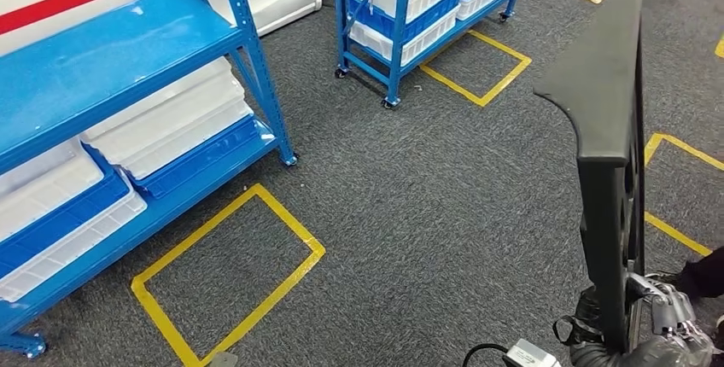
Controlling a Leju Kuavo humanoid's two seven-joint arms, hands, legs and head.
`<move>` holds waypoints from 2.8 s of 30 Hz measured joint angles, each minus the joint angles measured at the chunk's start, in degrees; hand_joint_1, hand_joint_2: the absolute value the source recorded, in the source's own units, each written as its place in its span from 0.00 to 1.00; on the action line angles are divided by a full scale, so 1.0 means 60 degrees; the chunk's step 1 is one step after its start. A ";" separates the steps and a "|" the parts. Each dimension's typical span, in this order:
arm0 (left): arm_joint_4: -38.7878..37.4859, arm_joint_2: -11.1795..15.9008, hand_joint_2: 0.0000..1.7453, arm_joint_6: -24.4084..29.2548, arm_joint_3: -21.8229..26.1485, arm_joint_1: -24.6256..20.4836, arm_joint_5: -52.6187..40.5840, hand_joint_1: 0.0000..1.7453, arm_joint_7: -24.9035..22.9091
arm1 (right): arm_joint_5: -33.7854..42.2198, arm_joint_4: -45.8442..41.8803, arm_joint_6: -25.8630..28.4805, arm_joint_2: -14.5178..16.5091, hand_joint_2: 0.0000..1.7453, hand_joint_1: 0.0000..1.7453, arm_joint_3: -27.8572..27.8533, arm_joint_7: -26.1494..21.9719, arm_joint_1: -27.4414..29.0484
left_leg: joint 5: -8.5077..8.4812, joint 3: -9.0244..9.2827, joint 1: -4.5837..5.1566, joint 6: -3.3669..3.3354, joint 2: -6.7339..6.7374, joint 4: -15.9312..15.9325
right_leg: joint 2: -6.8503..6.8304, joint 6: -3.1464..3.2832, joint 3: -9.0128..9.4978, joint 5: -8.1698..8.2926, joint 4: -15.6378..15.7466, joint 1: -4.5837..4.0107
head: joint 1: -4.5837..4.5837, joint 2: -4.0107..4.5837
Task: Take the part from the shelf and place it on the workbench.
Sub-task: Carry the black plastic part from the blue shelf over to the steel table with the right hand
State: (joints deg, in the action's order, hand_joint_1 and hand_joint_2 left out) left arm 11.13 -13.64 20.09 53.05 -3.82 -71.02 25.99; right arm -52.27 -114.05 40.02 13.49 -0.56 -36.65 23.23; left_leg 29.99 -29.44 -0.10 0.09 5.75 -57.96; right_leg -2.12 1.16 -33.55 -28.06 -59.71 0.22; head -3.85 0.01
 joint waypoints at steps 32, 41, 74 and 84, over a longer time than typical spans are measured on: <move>0.0000 -0.0006 1.00 -0.0079 0.0036 -0.0023 0.0030 0.00 0.0083 | 0.0220 -0.0176 0.0008 0.0225 1.00 1.00 -0.0355 -0.0083 0.0154 | 0.0378 -0.0027 -0.0053 0.0049 -0.0313 -0.0360 | 0.0185 0.0047 0.0049 0.0042 0.0129 0.0037 | -0.0009 -0.0002; 0.0000 -0.0006 1.00 -0.0107 0.0043 0.0029 0.0030 0.00 0.0117 | 0.0204 -0.0181 0.0007 0.0225 1.00 1.00 -0.0379 0.0076 0.0138 | 0.0023 -0.0327 -0.0167 0.0057 -0.1403 -0.0596 | 0.1185 0.0056 0.0031 0.0024 -0.0008 0.0053 | -0.0008 0.0000; 0.0000 -0.0068 1.00 -0.0103 0.0095 0.0024 -0.0001 0.00 0.0164 | 0.0271 -0.0254 0.0016 0.0218 1.00 1.00 -0.0548 0.0137 0.0257 | 0.0046 -0.0268 -0.0206 0.0017 -0.1771 -0.0301 | 0.1439 -0.0158 -0.0128 -0.0006 -0.0141 0.0066 | -0.0008 -0.0001; 0.0000 -0.0059 1.00 -0.0095 0.0109 0.0051 -0.0003 0.00 0.0185 | 0.0274 -0.0252 0.0018 0.0218 1.00 1.00 -0.0615 0.0136 0.0299 | -0.0027 -0.0191 -0.0124 -0.0338 -0.0523 -0.0114 | 0.0378 -0.0413 -0.1177 -0.0784 -0.2265 0.0085 | -0.0043 0.0001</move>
State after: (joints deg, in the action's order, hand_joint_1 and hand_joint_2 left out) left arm 11.13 -14.00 19.52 53.70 -3.51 -71.03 27.10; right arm -50.62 -115.56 40.13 14.80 -4.25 -35.83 25.03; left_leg 29.83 -30.59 -0.85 -1.94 2.61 -58.65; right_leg 0.14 -1.32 -40.61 -32.77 -73.30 0.73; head -4.11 0.02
